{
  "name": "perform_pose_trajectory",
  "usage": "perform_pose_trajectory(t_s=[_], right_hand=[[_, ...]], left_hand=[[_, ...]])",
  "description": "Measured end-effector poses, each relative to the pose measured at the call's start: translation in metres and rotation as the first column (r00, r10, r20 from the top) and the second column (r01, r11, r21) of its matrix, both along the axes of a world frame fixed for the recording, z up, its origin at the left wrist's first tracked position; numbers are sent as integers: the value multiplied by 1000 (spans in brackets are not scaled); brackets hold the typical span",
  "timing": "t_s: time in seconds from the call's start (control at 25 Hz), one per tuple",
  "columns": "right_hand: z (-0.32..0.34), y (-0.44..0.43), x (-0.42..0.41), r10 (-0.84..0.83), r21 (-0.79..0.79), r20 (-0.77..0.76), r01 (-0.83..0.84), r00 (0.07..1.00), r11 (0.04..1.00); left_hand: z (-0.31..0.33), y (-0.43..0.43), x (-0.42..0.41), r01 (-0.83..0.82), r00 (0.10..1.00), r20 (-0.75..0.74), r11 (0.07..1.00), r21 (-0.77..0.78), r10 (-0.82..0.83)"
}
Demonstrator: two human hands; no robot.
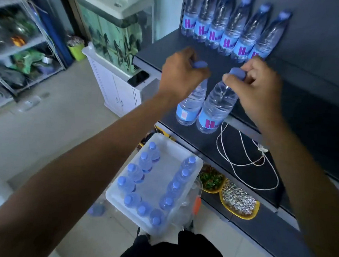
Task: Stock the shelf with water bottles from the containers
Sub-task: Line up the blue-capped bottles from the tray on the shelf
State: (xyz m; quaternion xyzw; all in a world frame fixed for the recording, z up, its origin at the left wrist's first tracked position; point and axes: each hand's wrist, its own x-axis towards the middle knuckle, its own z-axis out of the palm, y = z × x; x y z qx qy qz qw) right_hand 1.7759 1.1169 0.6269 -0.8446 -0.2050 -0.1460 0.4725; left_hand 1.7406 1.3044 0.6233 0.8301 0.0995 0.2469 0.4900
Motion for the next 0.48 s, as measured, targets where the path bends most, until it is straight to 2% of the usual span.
perform_pose_trajectory(t_s=[0.16, 0.28, 0.48], right_hand=[[39, -40, 57, -27, 25, 25, 26, 999, 999], [37, -67, 96, -91, 39, 30, 89, 995, 995], [17, -107, 143, -177, -52, 44, 179, 983, 983]], left_hand=[[38, -37, 56, 0, 1000, -9, 999, -42, -1], [34, -74, 95, -15, 997, -78, 996, -82, 9], [18, -124, 145, -21, 993, -119, 998, -61, 14]])
